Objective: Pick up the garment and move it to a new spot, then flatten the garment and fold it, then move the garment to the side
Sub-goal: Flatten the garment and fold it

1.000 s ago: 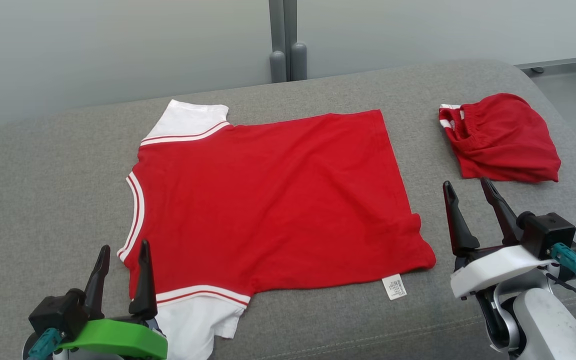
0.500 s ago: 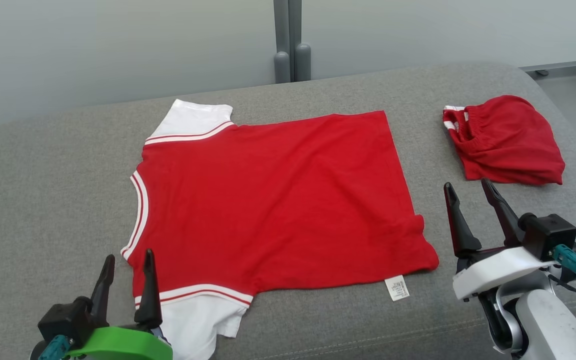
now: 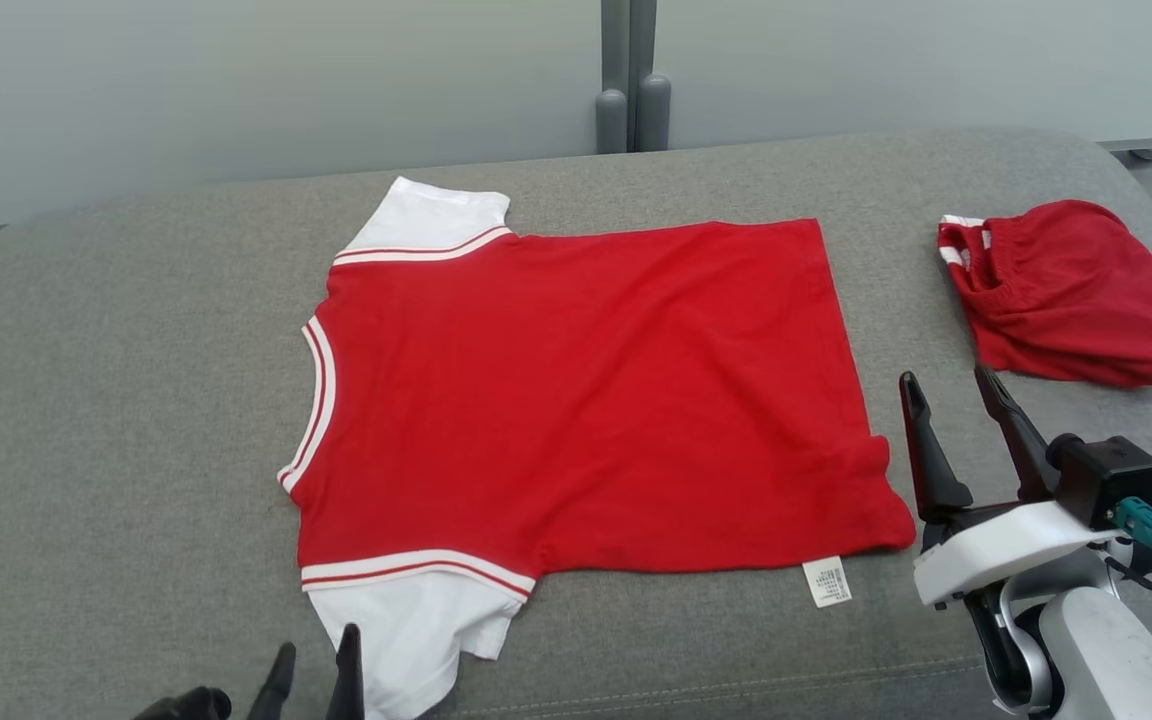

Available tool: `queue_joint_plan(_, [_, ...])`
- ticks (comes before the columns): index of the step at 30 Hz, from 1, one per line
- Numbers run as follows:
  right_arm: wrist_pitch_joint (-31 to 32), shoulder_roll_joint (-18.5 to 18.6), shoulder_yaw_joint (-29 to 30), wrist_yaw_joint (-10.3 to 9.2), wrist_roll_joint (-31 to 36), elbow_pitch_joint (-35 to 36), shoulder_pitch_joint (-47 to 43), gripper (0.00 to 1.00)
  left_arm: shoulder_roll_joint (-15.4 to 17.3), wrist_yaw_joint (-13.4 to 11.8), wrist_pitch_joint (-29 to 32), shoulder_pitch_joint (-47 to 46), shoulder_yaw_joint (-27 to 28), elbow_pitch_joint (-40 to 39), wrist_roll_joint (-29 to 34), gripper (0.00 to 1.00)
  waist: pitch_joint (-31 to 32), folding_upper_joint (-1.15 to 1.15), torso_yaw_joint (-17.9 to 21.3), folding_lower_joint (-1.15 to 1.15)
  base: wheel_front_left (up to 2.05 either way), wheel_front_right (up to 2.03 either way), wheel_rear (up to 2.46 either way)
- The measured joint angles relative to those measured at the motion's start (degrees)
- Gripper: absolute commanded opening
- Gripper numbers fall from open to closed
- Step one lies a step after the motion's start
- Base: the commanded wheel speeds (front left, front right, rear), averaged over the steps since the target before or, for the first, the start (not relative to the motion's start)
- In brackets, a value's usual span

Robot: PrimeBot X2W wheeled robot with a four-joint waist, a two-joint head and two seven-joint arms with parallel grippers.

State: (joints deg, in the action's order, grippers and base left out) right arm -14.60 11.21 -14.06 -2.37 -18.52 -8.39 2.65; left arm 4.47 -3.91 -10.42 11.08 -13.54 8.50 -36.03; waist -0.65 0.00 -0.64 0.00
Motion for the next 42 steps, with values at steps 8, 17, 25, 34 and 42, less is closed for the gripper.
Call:
queue_joint_plan(8, [0.0,-0.3,-0.4,0.90,1.0,0.3,0.2,1.00,-0.8,2.8,5.0,2.7,-0.9,3.6,-8.6,1.00,-1.8,0.00,-1.7,0.00,0.00,0.00,0.00])
queue_joint_plan(17, [0.0,-0.3,-1.0,1.85,1.5,-0.1,1.4,1.00,-0.8,4.6,6.2,2.6,-0.8,6.9,-10.7,1.00,-3.0,0.00,-1.2,0.00,0.00,0.00,0.00])
queue_joint_plan(25, [0.0,-0.3,-0.4,1.86,1.5,-0.6,1.7,1.00,-1.2,5.7,6.4,1.0,-0.5,9.5,-13.1,1.00,-3.4,0.00,0.3,0.00,0.00,0.00,0.00])
queue_joint_plan(34, [0.0,-0.3,0.5,1.85,1.5,-0.8,1.7,1.00,-1.3,7.0,6.8,-0.9,-0.9,11.5,-13.3,0.00,-3.4,0.00,0.9,0.00,0.00,0.00,0.00])
queue_joint_plan(42, [0.0,-0.4,1.5,1.85,1.5,-1.5,1.6,1.00,-1.4,8.0,6.5,-1.6,-0.5,10.9,-14.3,0.00,-3.5,0.00,0.9,0.00,0.00,0.00,0.00])
